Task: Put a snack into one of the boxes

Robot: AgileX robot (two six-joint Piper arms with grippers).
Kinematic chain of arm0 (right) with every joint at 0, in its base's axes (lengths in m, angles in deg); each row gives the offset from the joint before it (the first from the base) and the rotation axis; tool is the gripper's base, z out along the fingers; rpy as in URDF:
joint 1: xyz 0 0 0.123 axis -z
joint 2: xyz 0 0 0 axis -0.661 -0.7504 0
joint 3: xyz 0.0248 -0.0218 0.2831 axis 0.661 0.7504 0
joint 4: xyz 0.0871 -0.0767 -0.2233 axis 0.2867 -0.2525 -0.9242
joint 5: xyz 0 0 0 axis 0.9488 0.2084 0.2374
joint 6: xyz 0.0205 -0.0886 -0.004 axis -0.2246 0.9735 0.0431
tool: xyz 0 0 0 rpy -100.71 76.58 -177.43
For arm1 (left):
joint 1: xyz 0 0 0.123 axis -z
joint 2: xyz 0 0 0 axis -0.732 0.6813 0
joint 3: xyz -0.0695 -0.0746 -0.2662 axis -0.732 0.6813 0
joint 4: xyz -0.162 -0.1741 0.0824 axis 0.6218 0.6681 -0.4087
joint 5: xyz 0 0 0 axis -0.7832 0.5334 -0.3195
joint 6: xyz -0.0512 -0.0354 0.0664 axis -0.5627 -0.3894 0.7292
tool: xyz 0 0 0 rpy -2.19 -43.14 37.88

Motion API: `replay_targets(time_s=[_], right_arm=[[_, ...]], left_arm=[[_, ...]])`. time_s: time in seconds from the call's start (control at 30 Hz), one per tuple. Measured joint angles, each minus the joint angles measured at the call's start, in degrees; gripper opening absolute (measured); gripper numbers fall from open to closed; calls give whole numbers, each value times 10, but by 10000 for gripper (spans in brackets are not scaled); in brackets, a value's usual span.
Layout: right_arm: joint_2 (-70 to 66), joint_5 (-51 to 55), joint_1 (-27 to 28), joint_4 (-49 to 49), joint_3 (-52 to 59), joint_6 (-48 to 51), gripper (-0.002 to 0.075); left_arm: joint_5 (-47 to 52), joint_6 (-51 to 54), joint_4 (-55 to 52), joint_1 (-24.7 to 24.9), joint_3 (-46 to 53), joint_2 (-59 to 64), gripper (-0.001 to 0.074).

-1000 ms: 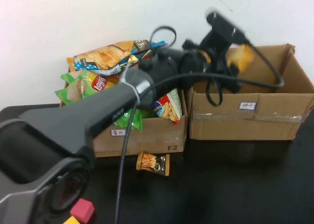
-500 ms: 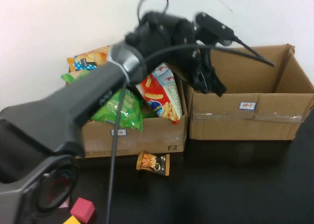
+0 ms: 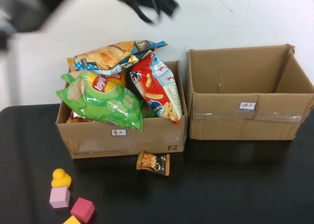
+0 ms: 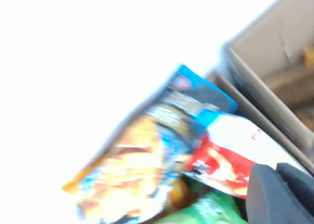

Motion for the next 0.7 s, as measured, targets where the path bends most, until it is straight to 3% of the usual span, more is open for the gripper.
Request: replay_targets(time_s=[0.3,0.43,0.7], right_arm=[[62,-44,0,55,84,-1,9],[79,-57,0,66,97,-1,1],[82,-42,0,66,97,15,-1]], left_arm=[[21,3,4,0,46,-141,0],[-26,3,4,0,178,-227,0],[-179,-8,38,0,554,-431,0]])
